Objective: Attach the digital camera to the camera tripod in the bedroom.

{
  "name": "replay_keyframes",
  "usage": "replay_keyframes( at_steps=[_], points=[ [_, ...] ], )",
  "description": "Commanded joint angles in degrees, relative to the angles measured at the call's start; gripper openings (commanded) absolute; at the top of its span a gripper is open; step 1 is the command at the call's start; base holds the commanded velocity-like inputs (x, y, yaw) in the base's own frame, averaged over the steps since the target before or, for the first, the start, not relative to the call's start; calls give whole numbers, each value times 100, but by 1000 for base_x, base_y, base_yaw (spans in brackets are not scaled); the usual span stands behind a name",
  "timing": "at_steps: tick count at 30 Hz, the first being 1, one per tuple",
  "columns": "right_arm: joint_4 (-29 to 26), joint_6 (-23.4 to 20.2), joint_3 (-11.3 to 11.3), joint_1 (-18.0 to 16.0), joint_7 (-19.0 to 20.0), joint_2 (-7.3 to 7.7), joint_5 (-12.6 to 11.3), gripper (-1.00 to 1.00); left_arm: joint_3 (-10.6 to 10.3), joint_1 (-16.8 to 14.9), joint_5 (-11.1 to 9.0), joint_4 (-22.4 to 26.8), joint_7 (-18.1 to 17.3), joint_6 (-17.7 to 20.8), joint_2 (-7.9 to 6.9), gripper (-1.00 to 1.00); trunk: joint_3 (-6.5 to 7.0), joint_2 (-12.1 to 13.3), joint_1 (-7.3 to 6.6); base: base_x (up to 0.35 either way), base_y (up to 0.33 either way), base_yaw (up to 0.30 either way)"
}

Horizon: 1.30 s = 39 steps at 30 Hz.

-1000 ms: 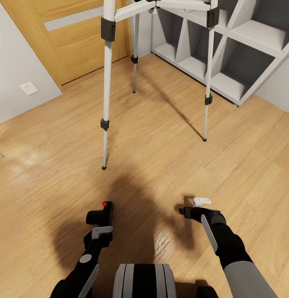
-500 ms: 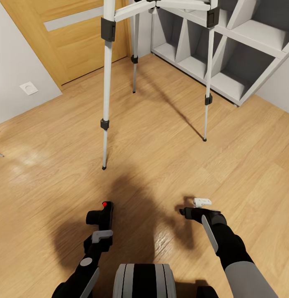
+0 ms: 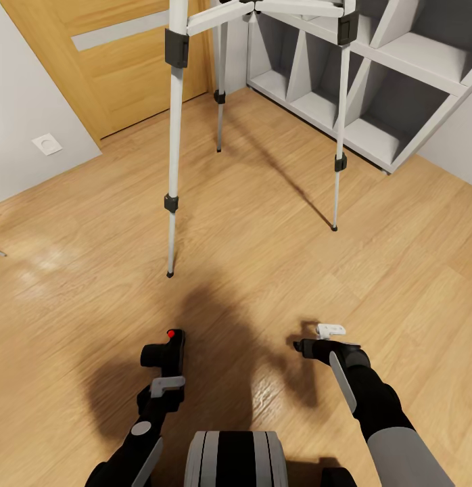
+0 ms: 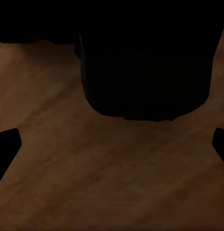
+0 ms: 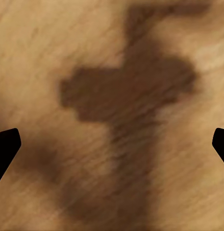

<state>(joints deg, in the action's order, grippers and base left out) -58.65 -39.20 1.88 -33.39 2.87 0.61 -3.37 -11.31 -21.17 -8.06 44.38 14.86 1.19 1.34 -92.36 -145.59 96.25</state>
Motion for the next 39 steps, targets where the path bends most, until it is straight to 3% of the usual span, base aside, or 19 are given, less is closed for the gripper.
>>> replay_keyframes(
  at_steps=[1, 21, 39],
  points=[
    [-7, -27, 7, -1, 7, 0, -33, 100, -27, -2, -61, 6, 43, 13, -4, 100, -3, -1, -1, 0, 0, 0],
    [-7, -27, 5, -1, 11, 0, -25, 100, -29, -2, -61, 28, 43, -5, 70, 100, -3, -1, -1, 2, 0, 0],
    [-7, -27, 5, -1, 12, 0, -24, 100, -29, -2, -62, -15, 52, -5, 77, 100, -3, -1, -1, 89, 0, 0]
  ],
)
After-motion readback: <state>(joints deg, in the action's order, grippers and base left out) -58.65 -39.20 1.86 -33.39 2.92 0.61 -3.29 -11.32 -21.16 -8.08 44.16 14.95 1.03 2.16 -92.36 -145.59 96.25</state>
